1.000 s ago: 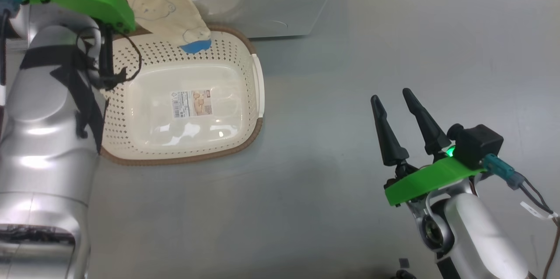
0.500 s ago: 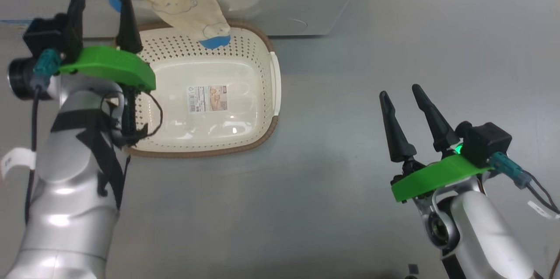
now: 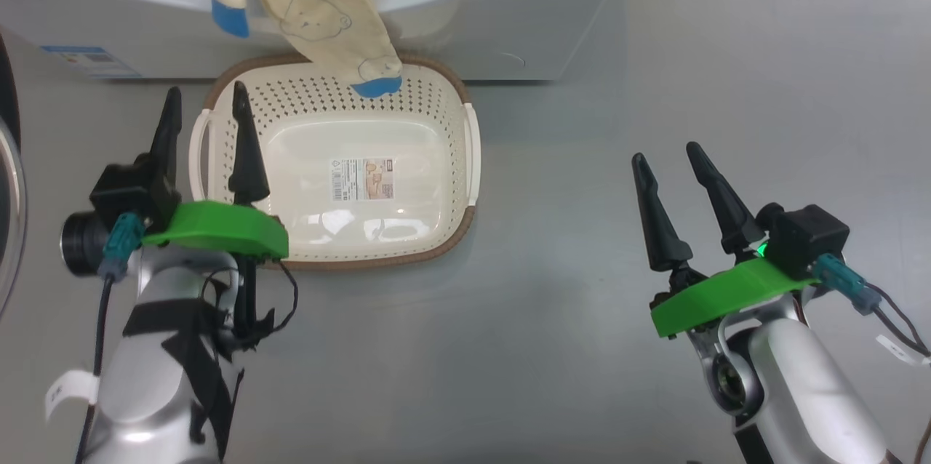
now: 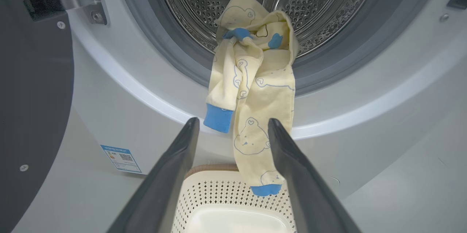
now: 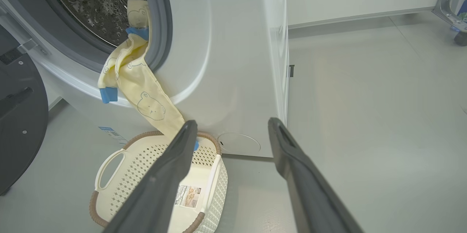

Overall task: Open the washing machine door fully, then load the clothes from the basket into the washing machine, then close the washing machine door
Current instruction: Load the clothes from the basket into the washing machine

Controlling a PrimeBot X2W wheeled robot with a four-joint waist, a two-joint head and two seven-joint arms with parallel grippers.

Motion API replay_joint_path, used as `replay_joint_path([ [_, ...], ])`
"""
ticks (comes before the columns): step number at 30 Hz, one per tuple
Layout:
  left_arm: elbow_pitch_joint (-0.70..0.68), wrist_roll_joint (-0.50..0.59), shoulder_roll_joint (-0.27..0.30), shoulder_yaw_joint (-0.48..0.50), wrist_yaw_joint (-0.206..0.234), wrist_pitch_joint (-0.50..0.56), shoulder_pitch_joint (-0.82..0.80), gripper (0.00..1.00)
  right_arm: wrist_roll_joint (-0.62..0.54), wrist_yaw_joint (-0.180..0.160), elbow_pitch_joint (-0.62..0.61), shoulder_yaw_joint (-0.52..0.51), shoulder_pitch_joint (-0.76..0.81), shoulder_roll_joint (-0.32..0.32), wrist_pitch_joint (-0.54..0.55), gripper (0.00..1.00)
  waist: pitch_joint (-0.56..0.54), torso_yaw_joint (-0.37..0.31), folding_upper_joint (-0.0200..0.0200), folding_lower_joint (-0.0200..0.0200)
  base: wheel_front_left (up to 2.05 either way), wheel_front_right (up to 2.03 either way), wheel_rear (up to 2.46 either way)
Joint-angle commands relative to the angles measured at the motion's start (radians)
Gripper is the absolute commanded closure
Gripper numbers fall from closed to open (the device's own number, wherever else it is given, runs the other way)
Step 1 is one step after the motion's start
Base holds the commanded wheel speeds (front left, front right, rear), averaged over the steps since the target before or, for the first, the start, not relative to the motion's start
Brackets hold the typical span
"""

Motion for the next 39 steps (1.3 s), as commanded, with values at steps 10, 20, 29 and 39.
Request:
replay_joint_path([
  [10, -0.158, 0.012, 0.016, 0.088, -0.009, -0.007, 0.227, 0.0, -0.003, 0.002, -0.021, 0.028, 0.024, -0.006, -0.01, 0.0, -0.057, -0.013, 0.0, 0.0, 0.0, 0.0, 0.0],
  [20, -0.276, 0.029, -0.012, 0.137, -0.026, -0.007, 0.382, 0.0, -0.007, 0.002, -0.024, 0.019, 0.043, -0.006, -0.01, 0.0, -0.08, -0.016, 0.0, 0.0, 0.0, 0.0, 0.0],
  [29, -0.334, 0.04, -0.021, 0.149, -0.026, -0.007, 0.472, 0.0, -0.001, 0.002, -0.019, -0.006, 0.092, -0.006, -0.01, 0.0, -0.118, -0.029, 0.0, 0.0, 0.0, 0.0, 0.0],
  [39, -0.389, 0.007, -0.022, 0.131, -0.001, -0.007, 0.536, 0.0, 0.005, 0.002, -0.021, -0.034, 0.141, -0.006, -0.01, 0.0, -0.127, -0.034, 0.0, 0.0, 0.0, 0.0, 0.0],
])
